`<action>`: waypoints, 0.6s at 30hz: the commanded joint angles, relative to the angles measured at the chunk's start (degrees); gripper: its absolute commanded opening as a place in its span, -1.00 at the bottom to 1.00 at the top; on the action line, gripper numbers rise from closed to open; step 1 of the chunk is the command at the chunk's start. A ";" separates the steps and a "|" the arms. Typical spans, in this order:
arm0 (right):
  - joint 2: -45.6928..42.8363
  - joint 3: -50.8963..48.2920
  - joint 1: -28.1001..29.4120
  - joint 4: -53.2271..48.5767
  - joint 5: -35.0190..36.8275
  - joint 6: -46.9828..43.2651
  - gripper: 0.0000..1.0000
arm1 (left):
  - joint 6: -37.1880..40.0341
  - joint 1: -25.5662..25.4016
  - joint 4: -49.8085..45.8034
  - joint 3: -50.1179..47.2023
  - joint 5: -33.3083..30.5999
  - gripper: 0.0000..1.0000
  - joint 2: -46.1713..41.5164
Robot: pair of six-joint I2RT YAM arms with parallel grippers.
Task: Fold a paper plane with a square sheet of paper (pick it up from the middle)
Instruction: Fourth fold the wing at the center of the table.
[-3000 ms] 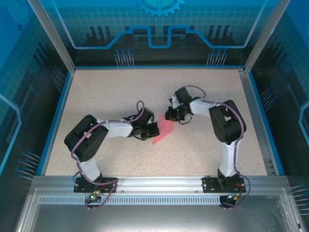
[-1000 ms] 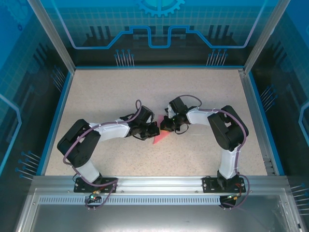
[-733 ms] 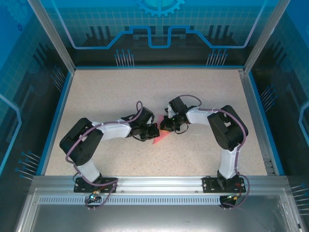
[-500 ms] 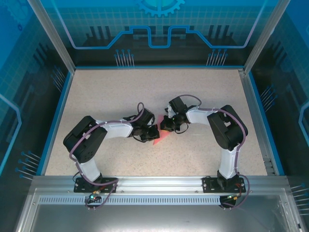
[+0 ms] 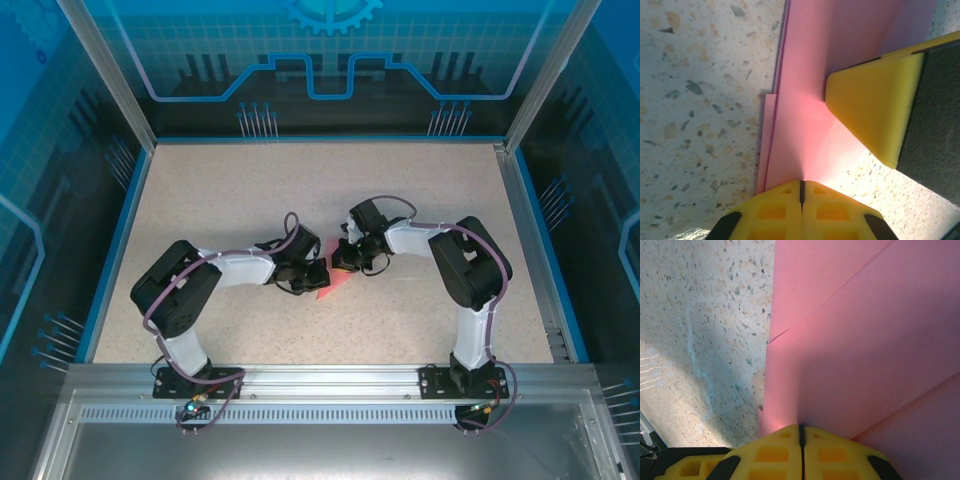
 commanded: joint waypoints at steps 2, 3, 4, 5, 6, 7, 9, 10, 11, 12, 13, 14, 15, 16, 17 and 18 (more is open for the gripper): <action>5.54 -1.55 -0.22 -5.33 7.58 -0.11 -0.87 | -1.15 -0.29 -4.46 -3.35 -0.93 -1.00 -1.58; 5.64 -1.50 -0.21 -5.48 7.64 -0.19 -0.87 | -1.05 -0.32 -4.31 -3.73 -0.66 -1.00 -1.79; 5.72 -1.46 -0.25 -5.62 7.73 -0.19 -0.87 | -0.83 -0.32 -4.28 -4.11 -0.18 -1.00 -1.94; 5.85 -1.41 -0.23 -5.64 7.84 -0.25 -0.87 | -0.74 -0.26 -4.27 -4.61 0.09 -1.00 -2.20; 5.90 -1.38 -0.21 -5.79 7.86 -0.19 -0.87 | -0.67 -0.28 -4.28 -4.99 0.13 -1.00 -2.40; 6.01 -1.31 -0.21 -5.92 7.90 -0.19 -0.87 | -0.47 -0.32 -4.18 -5.50 0.30 -1.00 -2.64; 6.16 -1.20 -0.21 -6.14 8.05 -0.28 -0.87 | -0.04 -0.26 -4.10 -6.06 0.82 -1.00 -3.02; 6.25 -1.15 -0.20 -6.19 8.16 -0.28 -0.87 | 0.28 -0.32 -4.01 -6.32 1.19 -1.00 -3.12; 6.38 -1.08 -0.20 -6.27 8.26 -0.28 -0.87 | 0.44 -0.31 -4.10 -6.65 1.38 -1.00 -3.21; 6.42 -1.02 -0.20 -6.41 8.23 -0.30 -0.87 | 0.59 -0.27 -4.23 -6.82 1.55 -1.00 -3.26; 6.50 -1.00 -0.21 -6.49 8.32 -0.28 -0.87 | 0.90 -0.32 -4.29 -7.04 1.81 -1.00 -3.30; 6.57 -1.00 -0.20 -6.58 8.33 -0.28 -0.87 | 1.10 -0.32 -4.47 -7.30 2.04 -1.00 -3.39; 6.60 -0.92 -0.26 -6.72 8.44 -0.28 -0.87 | 1.34 -0.40 -4.55 -7.48 2.34 -1.00 -3.47; 6.67 -0.91 -0.20 -6.80 8.51 -0.33 -0.88 | 1.71 -0.41 -4.75 -7.73 2.58 -1.00 -3.54; 6.69 -0.82 -0.21 -6.85 8.47 -0.37 -0.88 | 2.10 -0.45 -5.16 -7.81 2.78 -1.00 -3.56; 6.70 -0.86 -0.21 -6.94 8.54 -0.41 -0.87 | 2.47 -0.45 -5.59 -7.79 2.79 -1.00 -3.63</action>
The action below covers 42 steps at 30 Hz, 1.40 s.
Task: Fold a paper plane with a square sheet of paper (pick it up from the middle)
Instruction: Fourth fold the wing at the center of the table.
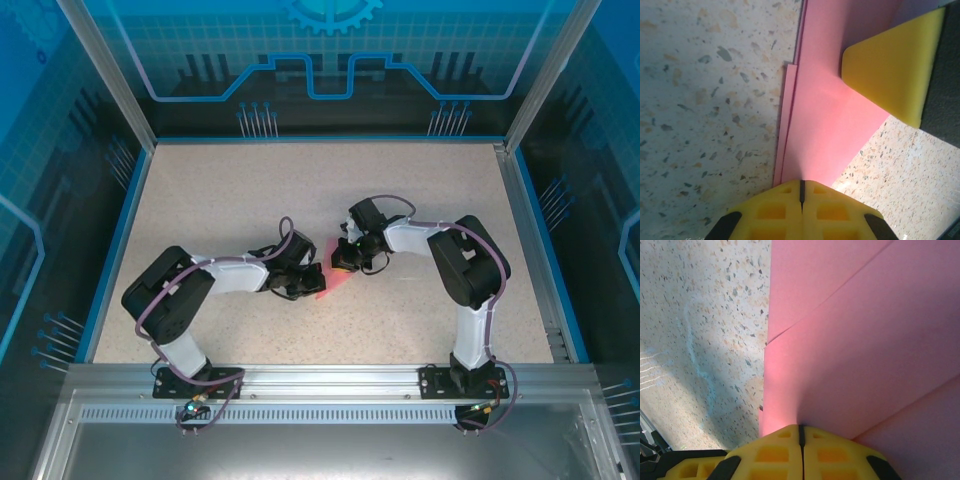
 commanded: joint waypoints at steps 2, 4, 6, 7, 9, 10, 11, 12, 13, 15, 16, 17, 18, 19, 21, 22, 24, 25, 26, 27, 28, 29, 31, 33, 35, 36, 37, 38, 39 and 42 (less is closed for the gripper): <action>6.01 -2.26 -0.13 -5.18 8.92 -0.35 -0.87 | 2.57 -0.67 -9.50 -2.72 2.66 -1.00 -0.66; 6.06 -2.25 -0.10 -5.26 9.05 -0.36 -0.87 | 2.92 -0.73 -10.16 -2.77 2.60 -1.00 -0.92; 6.14 -2.21 -0.10 -5.27 9.05 -0.26 -0.87 | 3.24 -0.76 -10.68 -2.78 2.50 -1.00 -1.13; 6.21 -2.12 -0.10 -5.38 9.04 -0.26 -0.87 | 3.24 -0.76 -10.78 -2.83 2.36 -1.00 -1.25; 6.32 -2.19 -0.17 -5.27 8.89 -0.26 -0.87 | 3.19 -0.70 -10.57 -2.57 2.14 -1.00 -1.62; 6.41 -2.13 -0.10 -5.12 8.86 -0.26 -0.88 | 3.07 -0.76 -10.29 -2.28 2.12 -1.00 -1.84; 6.40 -2.18 -0.11 -5.19 8.81 -0.30 -0.88 | 2.88 -0.71 -9.86 -1.74 2.06 -1.00 -2.11; 6.41 -2.13 -0.14 -5.12 8.77 -0.27 -0.88 | 2.74 -0.76 -9.46 -1.23 2.09 -1.00 -2.30; 6.56 -2.15 -0.11 -5.11 8.74 -0.26 -0.88 | 2.54 -0.79 -8.88 -0.43 2.06 -1.00 -2.61; 6.81 -1.85 -0.13 -5.19 8.73 -0.26 -0.87 | 2.24 -1.01 -8.00 1.20 2.14 -1.00 -3.14; 6.91 -1.81 -0.16 -5.25 8.73 -0.25 -0.88 | 2.10 -1.17 -7.60 1.94 2.20 -1.00 -3.37; 6.93 -1.78 -0.11 -5.25 8.73 -0.25 -0.87 | 2.05 -1.34 -7.59 2.70 2.22 -1.00 -3.54; 6.93 -1.84 -0.14 -5.28 8.70 -0.17 -0.87 | 1.91 -1.57 -7.59 3.18 2.24 -0.99 -3.56; 6.93 -1.74 -0.12 -5.30 8.72 -0.18 -0.88 | 1.79 -1.72 -7.62 3.43 2.22 -0.98 -3.63; 7.02 -1.75 -0.12 -5.27 8.65 -0.17 -0.87 | 1.62 -1.88 -7.82 3.62 2.22 -0.97 -3.40; 7.11 -1.76 -0.12 -5.26 8.59 -0.24 -0.88 | 1.52 -1.94 -8.17 3.55 2.07 -0.96 -3.14; 7.20 -1.67 -0.11 -5.26 8.49 -0.26 -0.88 | 1.39 -1.98 -8.46 3.07 1.80 -0.96 -2.70; 7.28 -1.55 -0.17 -5.28 8.39 -0.27 -0.87 | 1.15 -1.98 -8.64 2.88 1.61 -0.96 -2.36; 7.28 -1.56 -0.14 -5.39 8.46 -0.26 -0.87 | 1.03 -1.91 -9.05 2.71 1.08 -0.96 -2.02; 7.37 -1.57 -0.10 -5.36 8.40 -0.30 -0.88 | 0.88 -1.98 -9.35 2.59 0.62 -0.96 -1.85; 7.37 -1.54 -0.13 -5.44 8.46 -0.34 -0.87 | 0.79 -1.99 -9.51 2.37 0.11 -0.96 -1.72; 7.37 -1.54 -0.12 -5.49 8.55 -0.36 -0.88 | 0.69 -1.91 -9.80 2.25 -0.41 -0.96 -1.55; 7.37 -1.45 -0.11 -5.59 8.56 -0.35 -0.88 | 0.49 -1.95 -10.04 1.95 -1.45 -0.96 -1.43; 7.46 -1.43 -0.11 -5.73 8.68 -0.35 -0.88 | 0.41 -1.93 -10.26 1.64 -2.16 -0.96 -1.33; 7.48 -1.36 -0.09 -5.87 8.74 -0.44 -0.88 | 0.27 -1.90 -10.22 1.35 -2.60 -0.96 -1.32; 7.46 -1.41 -0.09 -5.94 8.82 -0.44 -0.88 | 0.30 -1.83 -9.95 1.15 -2.50 -0.97 -1.32; 7.46 -1.36 -0.18 -6.02 8.85 -0.44 -0.88 | 0.26 -1.81 -9.45 1.01 -2.31 -0.96 -1.36; 7.46 -1.40 -0.11 -6.07 8.94 -0.52 -0.88 | 0.23 -1.71 -9.01 0.95 -1.99 -0.97 -1.53; 7.42 -1.38 -0.11 -6.15 8.96 -0.55 -0.88 | 0.24 -1.70 -8.72 1.05 -1.78 -0.96 -1.61; 7.31 -1.54 -0.11 -6.24 9.17 -0.53 -0.88 | -0.02 -1.70 -7.67 1.28 -1.73 -0.97 -2.31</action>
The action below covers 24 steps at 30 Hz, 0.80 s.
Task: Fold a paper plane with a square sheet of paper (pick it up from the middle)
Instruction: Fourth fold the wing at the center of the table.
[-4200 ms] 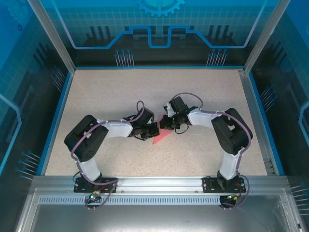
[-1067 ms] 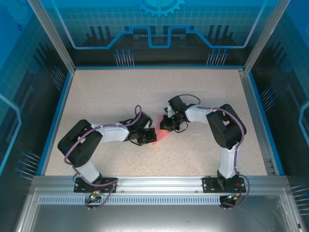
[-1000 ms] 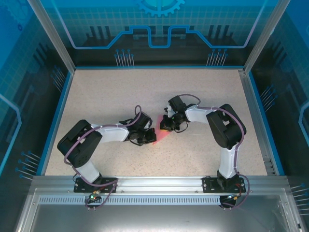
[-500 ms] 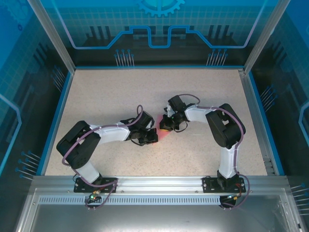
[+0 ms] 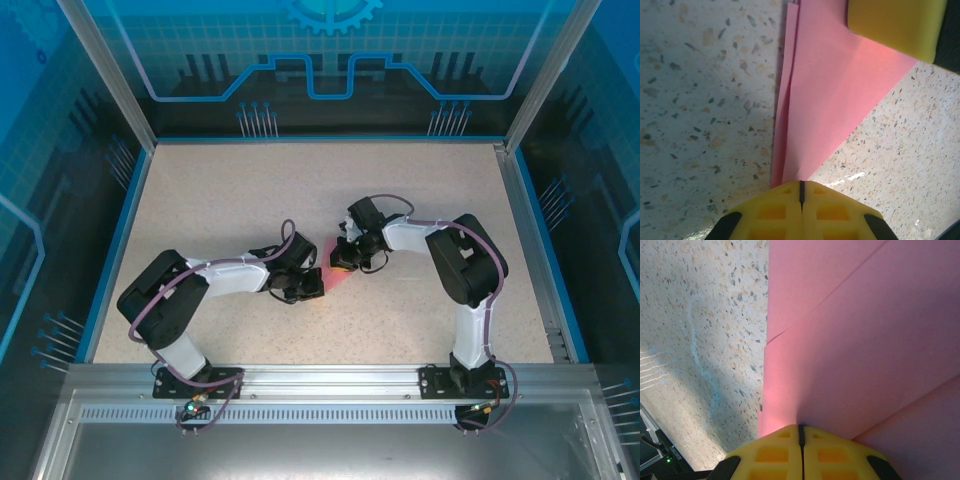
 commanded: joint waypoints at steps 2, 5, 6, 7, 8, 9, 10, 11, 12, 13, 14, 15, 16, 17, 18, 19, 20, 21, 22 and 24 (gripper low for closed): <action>6.28 -2.76 -0.21 -5.79 10.07 -0.52 -0.88 | -1.26 0.24 1.02 -0.42 -0.58 -0.97 -0.69; 6.28 -3.02 -0.09 -5.82 10.07 -0.52 -0.88 | -1.41 0.39 1.96 -0.24 -0.43 -0.96 -0.78; 6.28 -2.98 -0.09 -5.83 10.12 -0.58 -0.88 | -1.39 0.39 2.06 -0.24 -0.44 -0.96 -0.62; 6.28 -3.03 -0.08 -5.83 10.09 -0.61 -0.88 | -1.52 0.50 2.12 -0.16 -0.57 -0.96 -0.44; 6.28 -3.02 -0.16 -5.83 10.19 -0.61 -0.88 | -1.58 0.54 2.01 -0.19 -0.70 -0.96 -0.21; 6.28 -3.06 -0.13 -5.81 10.20 -0.61 -0.88 | -1.69 0.64 2.12 -0.35 -0.73 -0.96 -0.10; 6.28 -3.03 -0.09 -5.83 10.24 -0.61 -0.88 | -1.83 0.71 2.15 -0.63 -0.75 -0.96 0.05; 6.28 -3.11 -0.09 -5.85 10.33 -0.61 -0.88 | -1.97 0.74 2.16 -0.94 -0.73 -0.96 0.18; 6.30 -3.13 -0.08 -5.83 10.27 -0.69 -0.88 | -2.01 0.82 2.04 -1.15 -0.77 -0.96 0.32; 6.28 -3.13 -0.10 -5.82 10.27 -0.70 -0.88 | -2.24 0.89 1.89 -1.41 -0.93 -0.97 0.49; 6.33 -3.16 -0.12 -5.83 10.35 -0.70 -0.88 | -2.28 0.90 1.78 -1.78 -0.90 -0.97 0.66; 6.37 -3.20 -0.11 -5.82 10.34 -0.70 -0.88 | -2.29 0.90 1.55 -2.14 -0.89 -0.97 0.78; 6.36 -3.23 -0.09 -5.80 10.34 -0.70 -0.88 | -2.39 0.99 1.28 -2.56 -1.04 -0.97 0.91; 6.37 -3.21 -0.11 -5.81 10.34 -0.70 -0.88 | -2.36 1.14 1.00 -2.84 -1.20 -0.97 1.13; 6.37 -3.33 -0.09 -5.82 10.34 -0.72 -0.88 | -2.50 1.16 0.76 -3.31 -1.29 -0.97 1.31; 6.44 -3.26 -0.11 -5.83 10.33 -0.72 -0.88 | -2.65 1.19 0.68 -3.71 -1.33 -0.97 1.46; 6.46 -3.31 -0.09 -5.80 10.38 -0.70 -0.89 | -2.77 1.26 0.81 -4.11 -1.31 -0.97 1.59; 6.46 -3.32 -0.09 -5.83 10.38 -0.70 -0.88 | -2.71 1.25 0.75 -4.36 -1.22 -0.98 1.67; 6.46 -3.33 -0.09 -5.91 10.33 -0.70 -0.89 | -2.73 1.26 0.33 -4.54 -1.29 -0.98 1.68; 6.46 -3.41 -0.10 -5.96 10.50 -0.70 -0.89 | -2.38 1.30 -1.06 -4.78 -2.25 -0.98 1.55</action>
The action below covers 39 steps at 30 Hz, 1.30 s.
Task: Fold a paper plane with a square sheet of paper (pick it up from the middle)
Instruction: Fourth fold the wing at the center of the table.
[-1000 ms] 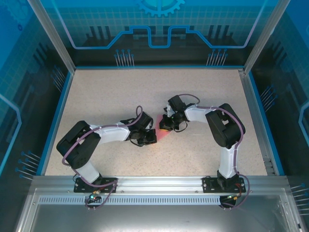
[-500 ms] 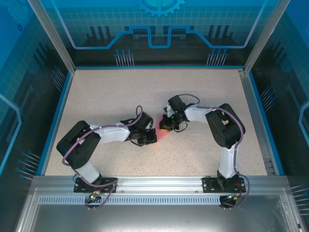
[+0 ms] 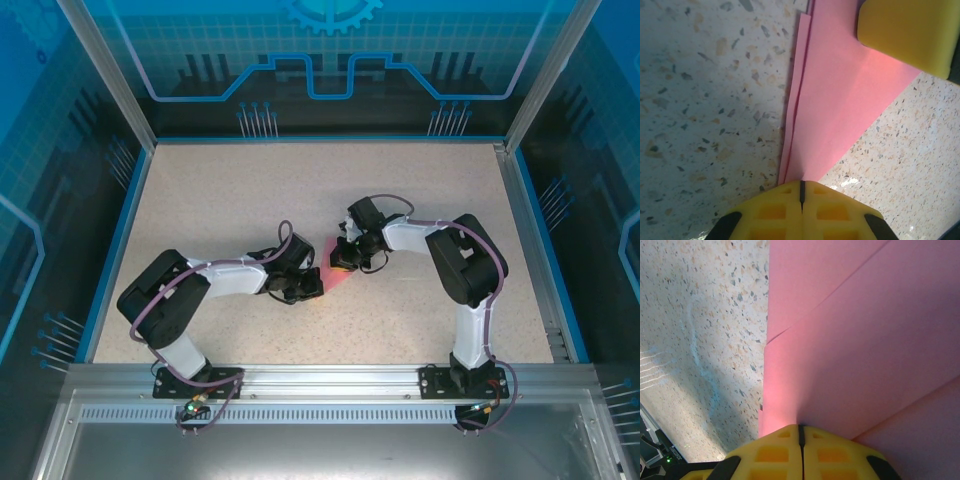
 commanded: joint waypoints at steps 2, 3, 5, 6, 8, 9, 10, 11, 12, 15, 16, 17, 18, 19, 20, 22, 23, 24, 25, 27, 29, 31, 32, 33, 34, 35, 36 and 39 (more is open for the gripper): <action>6.46 -3.40 -0.10 -5.98 10.49 -0.70 -0.89 | -0.69 0.43 -6.31 -3.14 -2.94 -0.99 0.77; 6.46 -3.38 -0.09 -6.00 10.58 -0.70 -0.89 | -0.69 0.43 -6.63 -3.44 -3.13 -0.99 0.42; 6.55 -3.40 -0.02 -6.05 10.67 -0.70 -0.89 | -0.58 0.44 -7.20 -4.29 -2.92 -0.99 -0.31; 6.57 -3.45 -0.19 -6.09 10.67 -0.70 -0.89 | -0.60 0.44 -7.32 -4.70 -2.68 -0.99 -0.55; 6.63 -3.41 -0.15 -6.16 10.75 -0.78 -0.89 | -0.86 0.42 -7.40 -5.82 -1.82 -0.99 -0.93; 6.63 -3.43 -0.22 -6.14 10.76 -0.83 -0.89 | -0.98 0.45 -7.16 -6.35 -1.37 -0.99 -1.04; 6.63 -3.49 -0.22 -6.26 10.79 -0.87 -0.89 | -1.17 0.43 -6.91 -6.97 -0.94 -0.99 -1.21; 6.63 -3.37 -0.19 -6.33 10.86 -0.88 -0.89 | -1.35 0.42 -6.74 -7.49 -0.63 -0.99 -1.46; 6.59 -3.39 -0.18 -6.36 10.90 -0.94 -0.89 | -1.50 0.47 -6.62 -7.83 -0.39 -0.99 -1.63; 6.54 -3.37 -0.27 -6.44 10.93 -1.07 -0.89 | -1.53 0.51 -6.56 -8.15 0.24 -1.00 -2.98; 6.46 -3.41 -0.27 -6.44 10.88 -1.05 -0.89 | -1.58 0.70 -5.79 -8.03 1.17 -1.00 -4.24; 6.46 -3.38 -0.26 -6.41 10.87 -1.05 -0.88 | -1.62 0.77 -4.59 -7.87 2.08 -1.00 -5.78; 6.36 -3.38 -0.27 -6.44 10.85 -1.09 -0.89 | -1.55 0.84 -4.02 -7.34 2.55 -1.00 -7.09; 6.37 -3.36 -0.27 -6.37 10.90 -1.05 -0.88 | -1.12 0.89 -3.93 -6.26 2.61 -1.00 -8.60; 6.40 -3.31 -0.27 -6.36 10.80 -1.03 -0.89 | -0.61 0.87 -3.84 -4.99 2.46 -1.00 -9.67; 6.48 -3.21 -0.25 -6.35 10.66 -0.86 -0.89 | -0.22 0.89 -2.69 -3.13 2.33 -1.00 -10.27; 6.54 -3.07 -0.20 -6.23 10.66 -0.87 -0.88 | -0.38 0.88 -1.56 -2.51 2.28 -1.00 -10.11; 6.52 -3.09 -0.18 -6.21 10.55 -0.83 -0.88 | -0.55 0.86 -0.60 -2.20 2.20 -1.00 -9.44; 6.54 -3.08 -0.18 -6.14 10.52 -0.70 -0.89 | -0.81 0.86 -0.05 -1.69 1.99 -1.00 -8.35; 6.62 -2.98 -0.25 -6.11 10.34 -0.70 -0.88 | -0.81 0.87 0.19 -0.52 1.52 -1.00 -6.15; 6.72 -2.89 -0.15 -6.17 10.19 -0.70 -0.89 | -0.99 0.91 1.21 0.24 1.24 -1.00 -4.00; 6.63 -2.76 -0.09 -6.35 10.07 -0.79 -0.89 | -1.20 0.86 1.31 0.70 0.49 -1.00 -2.65; 6.63 -2.71 -0.10 -6.38 10.05 -0.87 -0.89 | -1.18 0.87 0.70 0.88 -0.36 -1.00 -2.00; 6.55 -2.72 -0.10 -6.40 10.01 -0.87 -0.89 | -1.02 0.89 0.11 0.96 -1.09 -1.00 -1.67; 6.46 -2.62 -0.09 -6.49 10.06 -0.96 -0.89 | -0.84 0.86 -0.20 0.81 -1.57 -1.00 -1.36; 6.37 -2.61 -0.09 -6.53 10.01 -1.04 -0.88 | -0.76 0.87 -0.84 0.61 -2.14 -1.00 -1.20; 6.34 -2.48 -0.09 -6.53 9.82 -1.05 -0.88 | -0.66 0.86 -1.15 0.31 -2.48 -1.00 -1.09; 5.65 -2.04 -0.13 -6.35 8.83 -1.50 -0.89 | -0.78 0.86 -1.77 -1.04 -2.74 -1.00 -1.09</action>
